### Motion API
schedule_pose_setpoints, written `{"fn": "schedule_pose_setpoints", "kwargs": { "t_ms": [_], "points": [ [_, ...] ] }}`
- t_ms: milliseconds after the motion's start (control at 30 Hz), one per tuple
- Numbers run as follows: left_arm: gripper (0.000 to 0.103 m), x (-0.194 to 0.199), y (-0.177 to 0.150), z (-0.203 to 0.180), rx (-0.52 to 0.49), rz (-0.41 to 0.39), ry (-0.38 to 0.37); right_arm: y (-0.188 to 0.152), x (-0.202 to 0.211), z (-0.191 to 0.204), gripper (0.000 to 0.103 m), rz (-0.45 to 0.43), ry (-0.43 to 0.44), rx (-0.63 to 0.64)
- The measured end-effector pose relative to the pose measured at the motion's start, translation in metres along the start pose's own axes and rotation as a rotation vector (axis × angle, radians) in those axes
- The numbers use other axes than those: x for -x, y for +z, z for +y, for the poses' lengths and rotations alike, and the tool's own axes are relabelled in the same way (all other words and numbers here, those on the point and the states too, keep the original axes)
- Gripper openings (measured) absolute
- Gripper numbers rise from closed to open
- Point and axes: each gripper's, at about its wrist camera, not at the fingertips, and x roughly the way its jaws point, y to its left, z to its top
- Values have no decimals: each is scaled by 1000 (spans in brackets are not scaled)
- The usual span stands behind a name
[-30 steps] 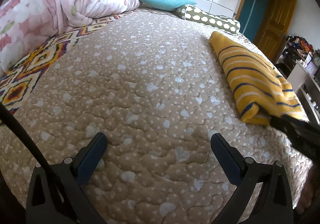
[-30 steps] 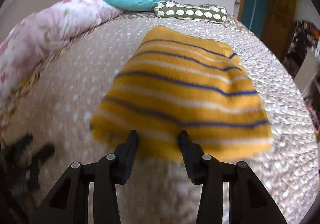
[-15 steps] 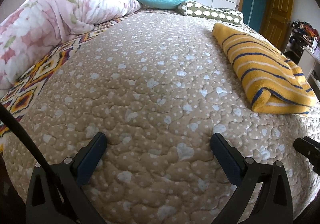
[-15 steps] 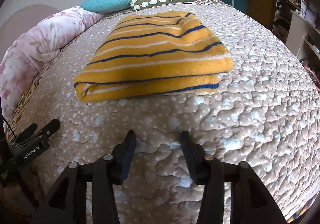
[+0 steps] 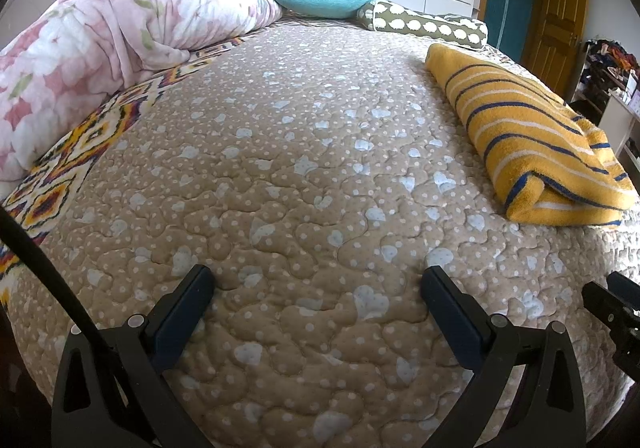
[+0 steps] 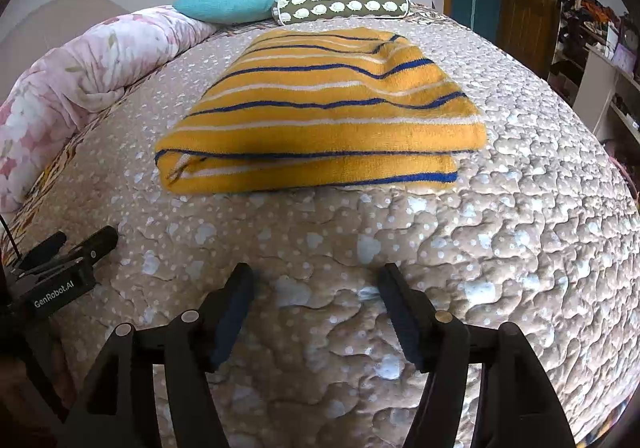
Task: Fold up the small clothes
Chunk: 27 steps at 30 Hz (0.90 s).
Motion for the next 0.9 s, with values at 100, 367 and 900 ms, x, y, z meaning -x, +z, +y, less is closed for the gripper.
{"fn": "schedule_pose_setpoints", "kwargs": {
  "t_ms": [100,367,900],
  "points": [
    [103,0,0,0,0,-1,1,-1,-1,1,71,-8,-5,6],
    [103,-1,-1,0,-2,-1,2,-3,-2,5,76,-30,2,19],
    [103,-1,-1,1,-4,-1,2,-9,-3,10,79,-49,-3,30]
  ]
}}
